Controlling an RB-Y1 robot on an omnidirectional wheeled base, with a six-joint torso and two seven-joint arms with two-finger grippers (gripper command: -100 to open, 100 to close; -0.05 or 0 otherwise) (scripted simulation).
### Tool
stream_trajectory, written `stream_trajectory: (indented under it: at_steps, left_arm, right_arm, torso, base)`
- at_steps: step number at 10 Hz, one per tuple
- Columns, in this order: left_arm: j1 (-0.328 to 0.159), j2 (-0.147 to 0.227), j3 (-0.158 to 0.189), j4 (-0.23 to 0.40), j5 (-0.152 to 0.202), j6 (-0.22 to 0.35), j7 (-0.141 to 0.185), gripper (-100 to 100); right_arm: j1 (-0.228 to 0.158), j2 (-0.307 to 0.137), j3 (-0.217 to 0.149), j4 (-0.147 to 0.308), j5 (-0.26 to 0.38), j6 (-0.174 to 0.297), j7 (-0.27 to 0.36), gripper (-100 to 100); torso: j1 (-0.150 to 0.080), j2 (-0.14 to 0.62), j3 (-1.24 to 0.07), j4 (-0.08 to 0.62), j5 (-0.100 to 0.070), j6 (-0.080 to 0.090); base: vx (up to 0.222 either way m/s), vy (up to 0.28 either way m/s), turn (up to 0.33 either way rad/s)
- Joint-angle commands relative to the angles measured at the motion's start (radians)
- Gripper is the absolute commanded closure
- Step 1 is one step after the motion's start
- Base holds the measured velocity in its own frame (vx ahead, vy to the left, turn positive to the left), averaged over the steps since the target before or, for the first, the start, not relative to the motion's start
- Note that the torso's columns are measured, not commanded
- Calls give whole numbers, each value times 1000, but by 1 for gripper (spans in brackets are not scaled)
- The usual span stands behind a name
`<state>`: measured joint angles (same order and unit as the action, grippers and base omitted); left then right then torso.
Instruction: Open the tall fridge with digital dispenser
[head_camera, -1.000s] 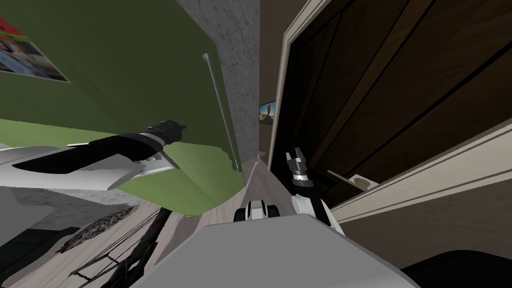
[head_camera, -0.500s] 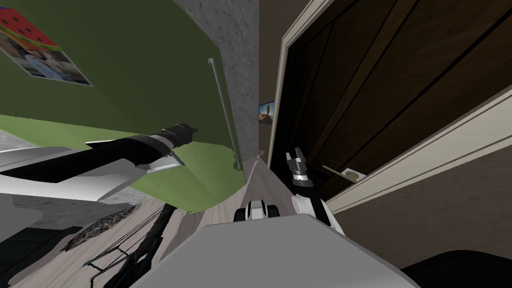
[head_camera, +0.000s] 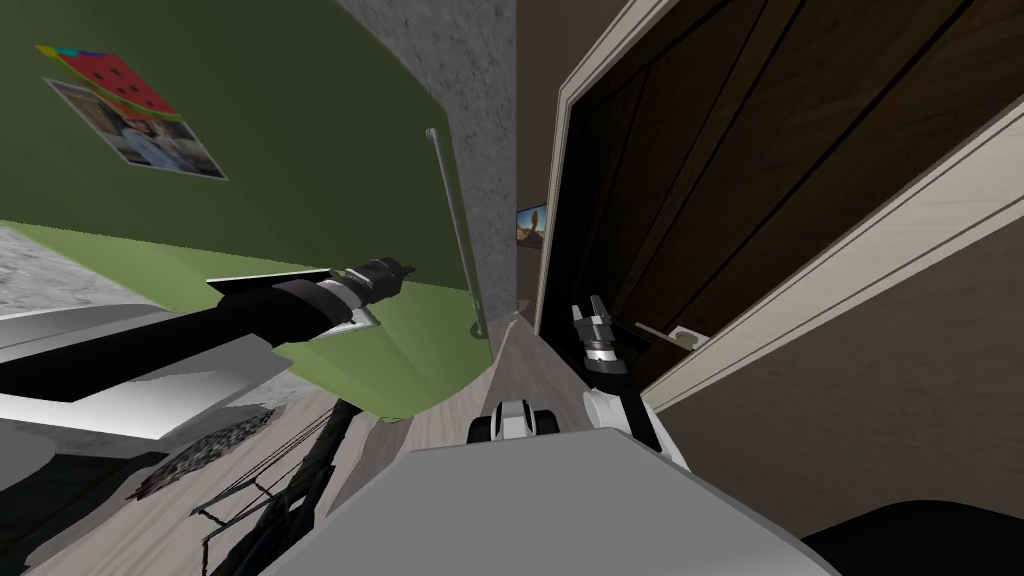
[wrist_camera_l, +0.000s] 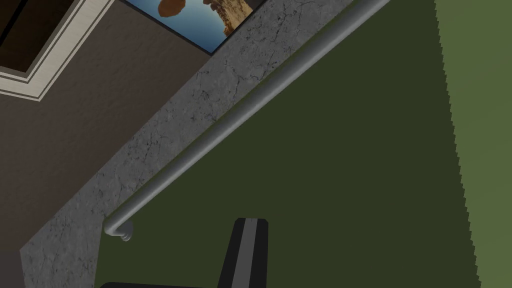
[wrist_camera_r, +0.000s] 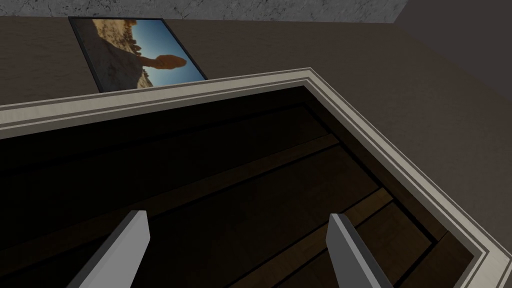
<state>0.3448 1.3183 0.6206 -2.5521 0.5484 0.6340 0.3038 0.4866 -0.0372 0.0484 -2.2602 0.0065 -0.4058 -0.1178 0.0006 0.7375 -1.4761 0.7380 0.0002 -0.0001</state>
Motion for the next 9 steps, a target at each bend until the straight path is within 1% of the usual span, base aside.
stream_trajectory:
  at_steps: [1, 2, 3, 7, 8, 9]
  left_arm:
    - [3, 40, -17, -63, 19, 17, 23, 100]
    - [23, 31, 5, -46, 33, 3, 7, 100]
    - [23, 27, 2, -10, 31, -1, 5, -100]
    - [18, 16, -6, 75, 28, -2, 1, -100]
    - [14, 11, -10, 90, 27, -1, -1, -100]
    - [13, 16, -12, 90, 31, 6, -1, -100]
  right_arm:
    - [0, 0, 0, 0, 0, 0, 0, 0]
    - [0, 0, 0, 0, 0, 0, 0, 0]
    - [0, 0, 0, 0, 0, 0, 0, 0]
    - [0, 0, 0, 0, 0, 0, 0, 0]
    - [0, 0, 0, 0, 0, 0, 0, 0]
    - [0, 0, 0, 0, 0, 0, 0, 0]
  torso:
    - [0, 1, 0, 0, 0, 0]
    - [0, 0, 0, 0, 0, 0]
    - [-1, -2, -2, -1, 0, 0]
    - [-1, -1, -1, 0, 0, 0]
    - [-1, -1, -1, 0, 0, 0]
    - [-1, -2, -1, -1, 0, 0]
  base:
    - [-75, 37, -25]
    - [-25, 14, -2]
    - [5, -2, -5]
    - [51, -5, -13]
    - [125, -15, -45]
    - [173, -22, -52]
